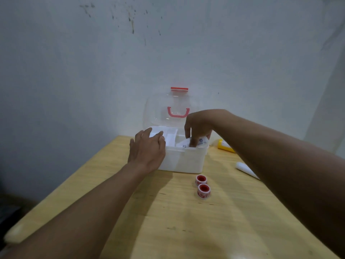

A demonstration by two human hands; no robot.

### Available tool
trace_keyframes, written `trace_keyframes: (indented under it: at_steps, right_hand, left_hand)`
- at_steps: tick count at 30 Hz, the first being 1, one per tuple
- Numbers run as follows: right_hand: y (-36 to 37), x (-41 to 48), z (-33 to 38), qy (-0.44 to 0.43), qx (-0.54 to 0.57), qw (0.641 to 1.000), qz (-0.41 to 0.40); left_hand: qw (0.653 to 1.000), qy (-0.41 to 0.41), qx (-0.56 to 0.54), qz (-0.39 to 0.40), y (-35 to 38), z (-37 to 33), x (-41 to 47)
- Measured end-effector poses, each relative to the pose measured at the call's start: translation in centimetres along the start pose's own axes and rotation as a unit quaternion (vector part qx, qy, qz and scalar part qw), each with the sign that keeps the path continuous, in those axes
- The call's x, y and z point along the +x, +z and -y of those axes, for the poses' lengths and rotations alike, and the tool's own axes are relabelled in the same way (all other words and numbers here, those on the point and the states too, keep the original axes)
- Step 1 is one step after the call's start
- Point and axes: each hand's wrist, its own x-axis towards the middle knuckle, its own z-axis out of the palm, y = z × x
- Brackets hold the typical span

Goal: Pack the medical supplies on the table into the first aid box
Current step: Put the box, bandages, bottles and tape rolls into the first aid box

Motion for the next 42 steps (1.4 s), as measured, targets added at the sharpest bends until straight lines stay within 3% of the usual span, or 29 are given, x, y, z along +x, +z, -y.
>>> trace_keyframes:
  at_steps: [12, 18, 23, 26, 30, 35, 42]
  right_hand:
    - [2.1, 1.2, -0.3, -0.016, 0.184, 0.983, -0.011]
    - [2.4, -1.1, -2.6, -0.04, 0.239, 0.964, -0.113]
    - [2.9, -4.4, -6.8, 0.0, 0.171, 0.962, -0.212]
    - [4.1, -6.3, -9.3, 0.053, 0.133, 0.971, -0.192]
    - [6.6, -7.3, -12.5, 0.137, 0.043, 0.984, -0.106]
    - [9.4, -8.4, -14.8, 0.256, 0.042, 0.965, 0.029]
    - [11.0, -7.3, -14.6, 0.239, 0.055, 0.969, -0.003]
  left_hand:
    - [1.0, -0.003, 0.015, 0.012, -0.2, -0.1, 0.3]
    - [0.999, -0.003, 0.044, -0.005, -0.5, -1.1, 0.1]
    - [0.998, 0.012, 0.069, -0.004, 0.3, -0.8, 0.1]
    - [0.997, 0.017, 0.079, -0.014, 0.6, -0.6, 0.3]
    - [0.997, 0.016, 0.076, -0.013, 0.7, -0.4, 0.4]
    - [0.997, 0.018, 0.067, -0.024, 0.7, -0.5, 0.5]
    - [0.998, 0.014, 0.067, -0.018, 0.6, -0.7, 0.3]
